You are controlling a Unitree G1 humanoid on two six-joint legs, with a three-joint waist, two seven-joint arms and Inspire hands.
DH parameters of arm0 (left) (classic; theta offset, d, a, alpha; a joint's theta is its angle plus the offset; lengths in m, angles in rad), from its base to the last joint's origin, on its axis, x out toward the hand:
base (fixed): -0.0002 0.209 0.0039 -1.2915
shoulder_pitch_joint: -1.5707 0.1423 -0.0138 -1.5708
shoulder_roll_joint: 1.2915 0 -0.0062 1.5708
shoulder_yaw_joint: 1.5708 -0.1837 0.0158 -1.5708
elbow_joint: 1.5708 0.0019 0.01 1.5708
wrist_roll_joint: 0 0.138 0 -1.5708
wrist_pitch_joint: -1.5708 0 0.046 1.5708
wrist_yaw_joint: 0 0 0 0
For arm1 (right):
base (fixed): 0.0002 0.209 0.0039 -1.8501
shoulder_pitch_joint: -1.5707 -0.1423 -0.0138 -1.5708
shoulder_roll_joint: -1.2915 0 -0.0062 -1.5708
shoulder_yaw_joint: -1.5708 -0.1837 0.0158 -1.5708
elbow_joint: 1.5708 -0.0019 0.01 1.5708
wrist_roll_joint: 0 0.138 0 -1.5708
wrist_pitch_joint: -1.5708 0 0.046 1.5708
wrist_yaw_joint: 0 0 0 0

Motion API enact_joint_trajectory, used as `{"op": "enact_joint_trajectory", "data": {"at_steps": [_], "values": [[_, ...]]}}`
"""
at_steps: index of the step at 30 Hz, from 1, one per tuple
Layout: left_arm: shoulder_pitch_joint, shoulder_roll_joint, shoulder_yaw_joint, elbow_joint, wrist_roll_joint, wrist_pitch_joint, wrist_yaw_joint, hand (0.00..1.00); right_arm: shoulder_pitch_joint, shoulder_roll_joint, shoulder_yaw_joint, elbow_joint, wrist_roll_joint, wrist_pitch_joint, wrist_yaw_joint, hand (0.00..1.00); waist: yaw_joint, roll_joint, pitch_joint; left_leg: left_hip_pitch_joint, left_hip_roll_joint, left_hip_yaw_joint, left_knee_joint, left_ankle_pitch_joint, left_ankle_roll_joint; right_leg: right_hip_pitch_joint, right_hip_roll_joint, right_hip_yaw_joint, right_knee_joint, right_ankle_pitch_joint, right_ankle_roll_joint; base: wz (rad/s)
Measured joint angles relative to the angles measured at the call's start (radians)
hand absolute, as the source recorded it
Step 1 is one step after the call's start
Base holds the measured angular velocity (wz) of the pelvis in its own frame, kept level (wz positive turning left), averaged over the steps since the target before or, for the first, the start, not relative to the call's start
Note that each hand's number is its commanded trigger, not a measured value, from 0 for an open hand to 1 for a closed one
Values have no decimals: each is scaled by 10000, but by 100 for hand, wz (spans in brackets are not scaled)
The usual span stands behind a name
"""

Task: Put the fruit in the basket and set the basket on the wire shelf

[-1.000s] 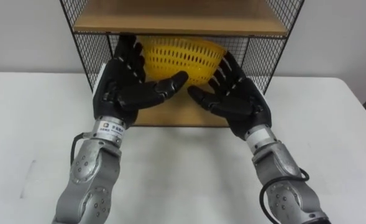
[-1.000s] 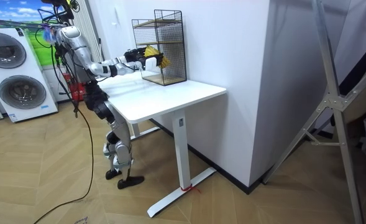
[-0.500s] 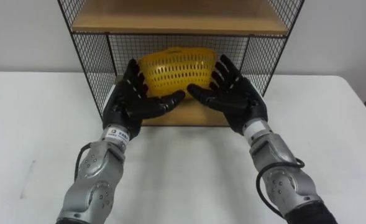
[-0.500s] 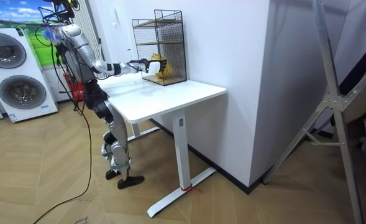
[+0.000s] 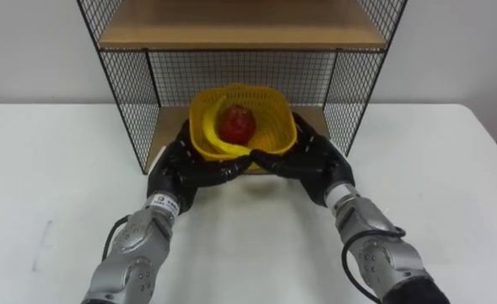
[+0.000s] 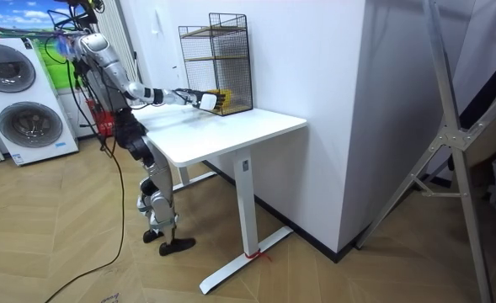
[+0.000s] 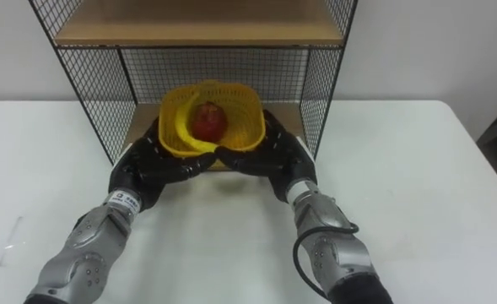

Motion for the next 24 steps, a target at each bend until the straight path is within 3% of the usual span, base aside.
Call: {"op": "enact_joint_trajectory", "data": {"at_steps": [3,6,9,12,22,24], "values": [[4,33,-4,218,2,-20,0,0,17,1,19,155,9,52,18,0,-89,-30,-10,181,-5,-8,-18,-2,-4,156,-12,-7,-20,-84,63,1],[9,56,-2,751,5,-310,-53,0,54,14,49,496,-10,5,223,0,-111,-30,-10,397,-7,3,-93,-4,-6,365,5,-6,-73,-96,101,0],[55,136,15,1122,4,-504,-160,0,249,12,53,528,2,-49,219,0,-107,-38,-84,481,-5,8,-146,-18,-44,445,32,64,-153,-75,128,0],[173,231,17,1146,2,-597,-255,0,372,12,54,527,28,-143,216,0,-106,-29,-90,497,-6,23,-151,-14,-37,450,55,136,-155,-70,128,0],[635,294,500,897,254,-640,-424,0,882,-83,-298,456,-45,-366,278,0,-132,57,-120,468,-6,1,-157,-13,-36,432,77,211,-161,-72,133,0],[706,300,544,711,416,-520,-424,0,985,-133,-312,382,-48,-357,313,0,-149,71,-128,458,-6,-10,-157,-7,-34,427,80,209,-164,-72,133,0]]}}
